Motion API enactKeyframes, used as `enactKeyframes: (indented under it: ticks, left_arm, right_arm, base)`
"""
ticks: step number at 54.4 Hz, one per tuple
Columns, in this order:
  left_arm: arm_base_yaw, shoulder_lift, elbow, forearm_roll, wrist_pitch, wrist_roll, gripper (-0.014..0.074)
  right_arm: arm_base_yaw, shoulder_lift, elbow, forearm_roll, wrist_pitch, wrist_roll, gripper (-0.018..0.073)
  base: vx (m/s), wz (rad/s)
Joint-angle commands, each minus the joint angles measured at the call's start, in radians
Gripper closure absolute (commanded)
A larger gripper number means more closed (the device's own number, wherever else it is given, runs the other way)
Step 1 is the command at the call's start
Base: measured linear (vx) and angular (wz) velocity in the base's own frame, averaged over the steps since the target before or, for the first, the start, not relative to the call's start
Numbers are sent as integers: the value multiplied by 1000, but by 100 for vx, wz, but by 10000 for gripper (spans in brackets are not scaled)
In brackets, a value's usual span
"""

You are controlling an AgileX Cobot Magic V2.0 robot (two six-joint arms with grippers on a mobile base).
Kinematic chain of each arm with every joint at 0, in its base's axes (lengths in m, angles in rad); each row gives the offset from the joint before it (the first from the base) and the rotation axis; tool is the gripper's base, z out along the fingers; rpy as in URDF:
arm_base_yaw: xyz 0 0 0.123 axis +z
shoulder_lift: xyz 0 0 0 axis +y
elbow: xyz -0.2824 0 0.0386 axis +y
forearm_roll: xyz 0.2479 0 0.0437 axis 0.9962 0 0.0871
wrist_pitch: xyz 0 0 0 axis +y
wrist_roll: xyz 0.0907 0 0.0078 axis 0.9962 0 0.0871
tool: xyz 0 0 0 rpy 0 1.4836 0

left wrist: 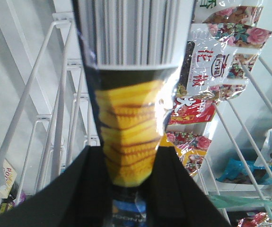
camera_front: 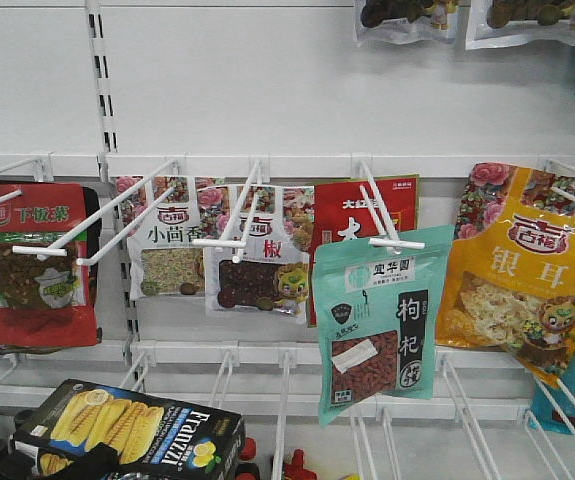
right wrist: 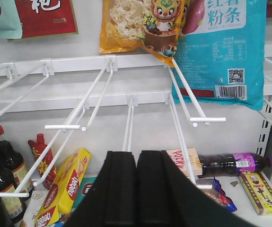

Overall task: Pick snacks and fruit into basket
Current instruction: 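Pull the biscuit box up toward the robot with left gripper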

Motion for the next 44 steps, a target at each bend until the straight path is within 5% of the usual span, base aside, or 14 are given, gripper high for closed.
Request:
enactKeyframes:
  ticks: [1, 23, 35, 44]
  left_arm:
    - [-6, -40, -17, 10, -261, 37, 597]
    - [-6, -99, -17, 51, -260, 278, 597]
    - [-3, -121, -17, 189, -255, 519, 597]
    - [-3, -121, -17, 231, -207, 597, 596]
  right_arm:
    - [-1, 16, 6, -11, -82, -3, 568]
    - [-1, 16, 6, -11, -82, -3, 568]
    - [-1, 16, 6, -11, -82, -3, 568]
    - [-1, 16, 6, -11, -82, -3, 568]
  base:
    - [0, 0]
    - [0, 0]
    - [0, 0]
    - [0, 0]
